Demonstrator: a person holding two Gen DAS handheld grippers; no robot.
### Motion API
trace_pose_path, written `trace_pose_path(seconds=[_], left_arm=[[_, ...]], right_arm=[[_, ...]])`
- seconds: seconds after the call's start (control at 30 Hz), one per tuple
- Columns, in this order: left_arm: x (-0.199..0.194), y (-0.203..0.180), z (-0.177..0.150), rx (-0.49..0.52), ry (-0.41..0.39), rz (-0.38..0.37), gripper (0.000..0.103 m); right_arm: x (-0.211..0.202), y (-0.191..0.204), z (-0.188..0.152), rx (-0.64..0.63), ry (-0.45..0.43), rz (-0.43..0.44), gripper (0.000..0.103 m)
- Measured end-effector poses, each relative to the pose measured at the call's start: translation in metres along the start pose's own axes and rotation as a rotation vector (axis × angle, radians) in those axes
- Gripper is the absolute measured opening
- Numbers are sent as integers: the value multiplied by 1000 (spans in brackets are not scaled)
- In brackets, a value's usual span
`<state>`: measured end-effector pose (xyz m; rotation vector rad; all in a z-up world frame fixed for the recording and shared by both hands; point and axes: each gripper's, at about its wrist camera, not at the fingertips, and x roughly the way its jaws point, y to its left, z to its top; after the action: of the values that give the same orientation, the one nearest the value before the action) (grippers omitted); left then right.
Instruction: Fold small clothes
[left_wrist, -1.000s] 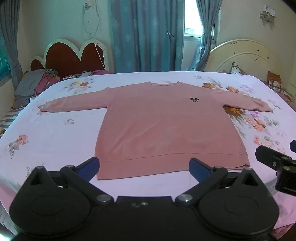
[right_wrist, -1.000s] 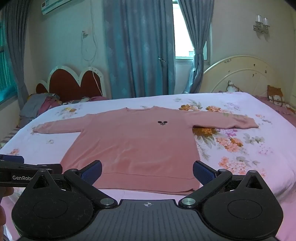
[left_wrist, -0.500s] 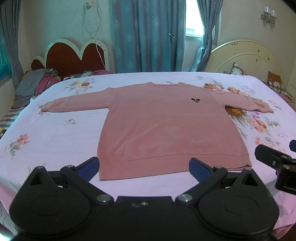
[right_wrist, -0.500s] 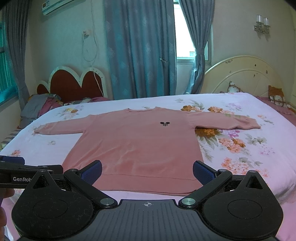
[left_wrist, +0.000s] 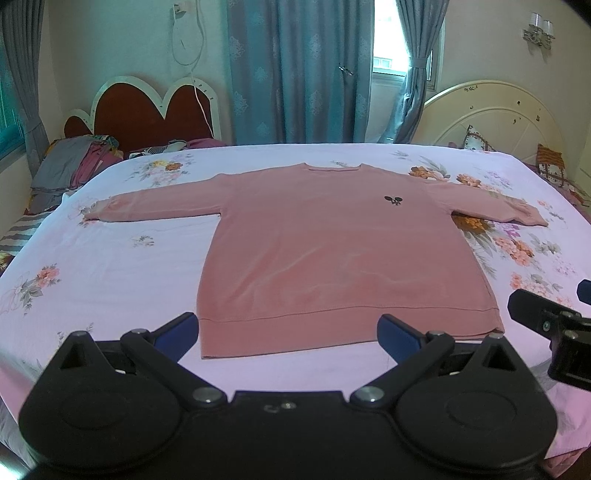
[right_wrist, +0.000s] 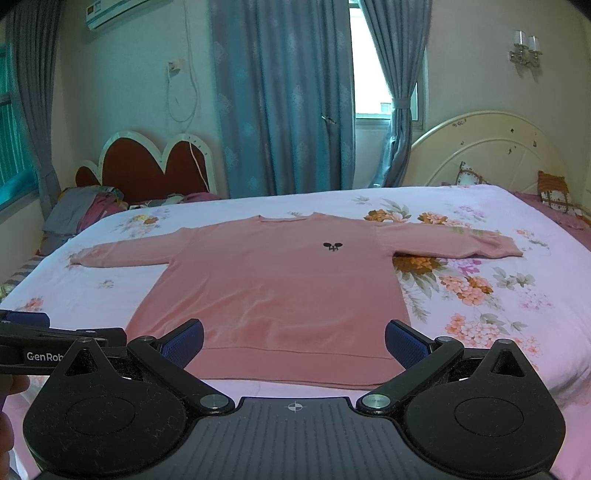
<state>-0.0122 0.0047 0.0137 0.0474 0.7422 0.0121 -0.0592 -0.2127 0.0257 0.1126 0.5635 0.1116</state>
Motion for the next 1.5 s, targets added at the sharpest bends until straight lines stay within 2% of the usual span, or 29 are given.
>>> trace_pose_path(seconds=[1.0, 1.5], left_arm=[[3, -1, 1, 3, 3, 9, 103], [23, -4, 9, 7, 25, 21, 103]], right_arm=[[7, -12, -2, 15, 6, 8, 103], [25, -15, 5, 22, 23, 3, 103]])
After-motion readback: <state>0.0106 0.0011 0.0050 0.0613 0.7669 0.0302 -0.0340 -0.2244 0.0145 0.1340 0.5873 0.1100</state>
